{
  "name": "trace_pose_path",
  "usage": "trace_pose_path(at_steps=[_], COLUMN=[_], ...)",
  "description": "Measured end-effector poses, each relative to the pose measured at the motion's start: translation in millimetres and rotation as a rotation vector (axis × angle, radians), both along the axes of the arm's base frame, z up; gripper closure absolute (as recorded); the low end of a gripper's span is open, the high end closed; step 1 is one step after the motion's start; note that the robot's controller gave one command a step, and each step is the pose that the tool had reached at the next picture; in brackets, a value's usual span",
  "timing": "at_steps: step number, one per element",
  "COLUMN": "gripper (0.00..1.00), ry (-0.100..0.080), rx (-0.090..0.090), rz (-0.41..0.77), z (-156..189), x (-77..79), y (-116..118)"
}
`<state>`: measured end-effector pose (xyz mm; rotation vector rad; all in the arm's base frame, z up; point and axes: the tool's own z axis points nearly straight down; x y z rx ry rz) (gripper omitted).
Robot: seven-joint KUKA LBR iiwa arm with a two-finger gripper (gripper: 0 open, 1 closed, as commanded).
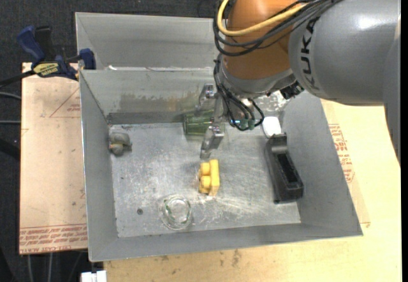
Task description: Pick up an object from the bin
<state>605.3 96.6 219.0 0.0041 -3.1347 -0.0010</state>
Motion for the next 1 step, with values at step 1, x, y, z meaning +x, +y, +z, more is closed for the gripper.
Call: trace_pose_path(at_steps=[1], gripper=[0.0], ry=[-0.008], rx=[0.001], rz=[-0.002], z=[5.0], x=[1.5], y=[-0.6])
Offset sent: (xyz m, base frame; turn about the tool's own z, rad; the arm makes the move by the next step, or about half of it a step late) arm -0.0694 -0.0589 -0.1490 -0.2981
